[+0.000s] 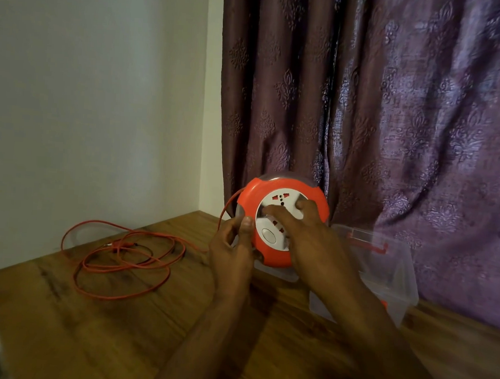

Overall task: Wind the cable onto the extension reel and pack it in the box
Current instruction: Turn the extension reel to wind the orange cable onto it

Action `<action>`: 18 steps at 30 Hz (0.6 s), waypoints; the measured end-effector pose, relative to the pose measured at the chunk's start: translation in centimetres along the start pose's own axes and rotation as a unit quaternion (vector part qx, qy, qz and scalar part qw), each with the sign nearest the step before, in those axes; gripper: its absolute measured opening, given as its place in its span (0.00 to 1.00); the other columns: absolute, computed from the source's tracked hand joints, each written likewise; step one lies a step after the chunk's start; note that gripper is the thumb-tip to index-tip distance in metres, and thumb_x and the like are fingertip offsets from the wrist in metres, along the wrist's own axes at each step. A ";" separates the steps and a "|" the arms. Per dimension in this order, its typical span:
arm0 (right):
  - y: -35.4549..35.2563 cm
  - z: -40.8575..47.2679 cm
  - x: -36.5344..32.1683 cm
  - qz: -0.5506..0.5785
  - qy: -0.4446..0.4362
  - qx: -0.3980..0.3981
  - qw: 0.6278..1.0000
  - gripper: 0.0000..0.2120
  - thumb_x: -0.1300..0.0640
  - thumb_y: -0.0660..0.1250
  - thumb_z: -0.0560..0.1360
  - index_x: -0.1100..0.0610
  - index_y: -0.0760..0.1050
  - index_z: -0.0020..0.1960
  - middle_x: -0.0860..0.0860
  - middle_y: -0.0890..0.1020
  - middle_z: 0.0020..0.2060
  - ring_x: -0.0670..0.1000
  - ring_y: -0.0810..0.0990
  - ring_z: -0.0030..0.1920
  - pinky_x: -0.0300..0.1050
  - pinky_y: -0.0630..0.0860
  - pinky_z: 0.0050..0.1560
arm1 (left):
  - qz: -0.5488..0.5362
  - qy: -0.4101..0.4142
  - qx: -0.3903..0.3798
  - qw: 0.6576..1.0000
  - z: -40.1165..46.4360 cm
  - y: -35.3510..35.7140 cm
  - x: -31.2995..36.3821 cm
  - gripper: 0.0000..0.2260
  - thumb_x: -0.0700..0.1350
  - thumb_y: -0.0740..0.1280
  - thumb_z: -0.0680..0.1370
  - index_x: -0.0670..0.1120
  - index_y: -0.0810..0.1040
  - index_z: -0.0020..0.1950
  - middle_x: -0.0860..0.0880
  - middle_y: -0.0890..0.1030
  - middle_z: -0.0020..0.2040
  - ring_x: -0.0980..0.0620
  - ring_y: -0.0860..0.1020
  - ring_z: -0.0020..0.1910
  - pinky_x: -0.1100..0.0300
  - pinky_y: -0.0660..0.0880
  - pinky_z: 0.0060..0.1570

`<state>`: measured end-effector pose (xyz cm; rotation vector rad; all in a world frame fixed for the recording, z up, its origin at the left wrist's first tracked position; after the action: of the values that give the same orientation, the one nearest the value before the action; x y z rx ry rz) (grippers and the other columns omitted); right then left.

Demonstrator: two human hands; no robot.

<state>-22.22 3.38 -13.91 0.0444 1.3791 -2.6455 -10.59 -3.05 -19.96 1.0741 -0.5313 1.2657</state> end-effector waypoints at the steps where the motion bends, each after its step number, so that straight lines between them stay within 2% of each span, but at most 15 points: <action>1: 0.2 0.0 0.1 -0.002 -0.002 -0.010 1.000 0.31 0.52 0.65 0.74 0.35 0.56 0.70 0.54 0.53 0.74 0.64 0.71 0.64 0.59 0.75 0.58 | -0.003 0.001 -0.003 1.000 0.0 0.0 0.0 0.18 0.61 0.64 0.74 0.52 0.81 0.55 0.51 0.85 0.51 0.50 0.85 0.49 0.50 0.84 0.46; 5: 0.6 0.1 0.6 -0.022 0.016 -0.004 1.000 0.28 0.49 0.62 0.76 0.35 0.55 0.71 0.54 0.54 0.74 0.65 0.71 0.64 0.59 0.76 0.57 | -0.004 0.003 -0.013 1.000 -0.2 0.1 0.0 0.18 0.61 0.65 0.73 0.52 0.81 0.55 0.52 0.85 0.51 0.51 0.85 0.49 0.49 0.84 0.46; 9: 0.9 -0.2 1.0 -0.001 0.041 0.055 0.998 0.27 0.46 0.63 0.75 0.34 0.56 0.70 0.55 0.67 0.66 0.60 0.77 0.57 0.53 0.77 0.51 | 0.004 0.006 -0.018 1.000 -0.3 0.3 -0.2 0.15 0.58 0.67 0.75 0.51 0.82 0.55 0.52 0.86 0.50 0.51 0.84 0.50 0.47 0.83 0.46; 12: 0.7 -0.3 1.5 0.039 0.075 0.099 0.991 0.28 0.38 0.64 0.72 0.35 0.58 0.69 0.53 0.78 0.56 0.58 0.79 0.53 0.50 0.76 0.47 | 0.010 0.010 -0.018 1.000 -0.4 0.4 -0.2 0.07 0.57 0.67 0.76 0.58 0.82 0.51 0.56 0.85 0.49 0.51 0.84 0.51 0.46 0.83 0.48; 15: 0.6 -0.4 2.0 0.080 0.114 0.125 0.982 0.27 0.35 0.63 0.71 0.38 0.61 0.66 0.53 0.82 0.46 0.58 0.81 0.49 0.49 0.76 0.45 | 0.011 0.022 -0.034 0.999 -0.4 0.6 -0.1 0.05 0.60 0.67 0.74 0.66 0.82 0.47 0.61 0.85 0.49 0.54 0.84 0.51 0.48 0.83 0.49; 18: 0.6 -0.4 2.2 0.115 0.149 0.123 0.974 0.25 0.35 0.64 0.70 0.40 0.62 0.64 0.54 0.82 0.50 0.59 0.79 0.51 0.50 0.75 0.45 | 0.007 0.031 -0.036 0.999 -0.5 0.6 0.1 0.05 0.57 0.67 0.76 0.69 0.81 0.45 0.61 0.85 0.49 0.53 0.84 0.51 0.46 0.83 0.49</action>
<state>-24.36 3.13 -14.86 0.6156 1.0303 -2.6681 -11.26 -2.65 -19.87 0.9703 -0.5338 1.2781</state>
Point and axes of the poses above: each hand's wrist, its own z-axis towards the middle knuckle, its own y-axis out of the palm, x = y × z, the point moved 4 cm from there along z, towards the middle knuckle
